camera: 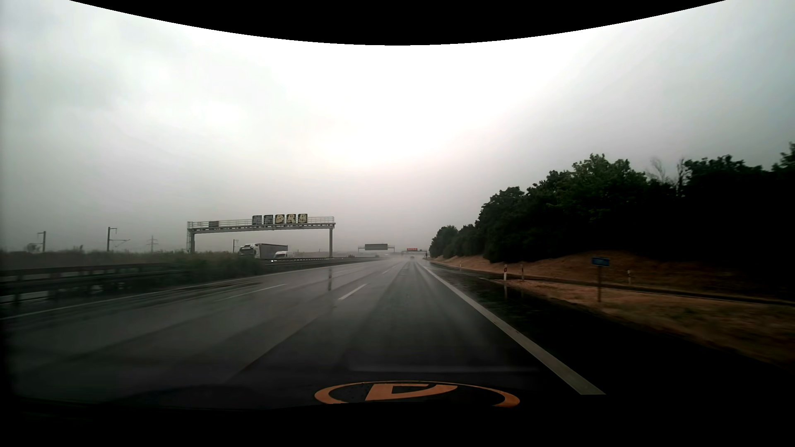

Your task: Follow the waypoints while adhering to traffic rules and regulations

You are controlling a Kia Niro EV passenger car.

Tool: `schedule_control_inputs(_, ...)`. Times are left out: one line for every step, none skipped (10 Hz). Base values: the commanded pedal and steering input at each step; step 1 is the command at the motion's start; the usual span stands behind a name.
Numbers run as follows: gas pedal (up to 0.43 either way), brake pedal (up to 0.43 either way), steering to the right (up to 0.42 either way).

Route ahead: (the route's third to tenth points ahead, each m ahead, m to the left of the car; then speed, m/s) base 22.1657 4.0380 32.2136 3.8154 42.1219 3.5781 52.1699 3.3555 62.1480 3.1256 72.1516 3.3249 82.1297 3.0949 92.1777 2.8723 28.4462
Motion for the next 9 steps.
schedule_control_inputs(0.228,0.0,0.0)
schedule_control_inputs(0.228,0.0,0.0)
schedule_control_inputs(0.24,0.0,0.0)
schedule_control_inputs(0.24,0.0,0.0)
schedule_control_inputs(0.24,0.0,0.0)
schedule_control_inputs(0.24,0.0,0.0)
schedule_control_inputs(0.24,0.0,-0.001)
schedule_control_inputs(0.24,0.0,-0.001)
schedule_control_inputs(0.24,0.0,-0.001)
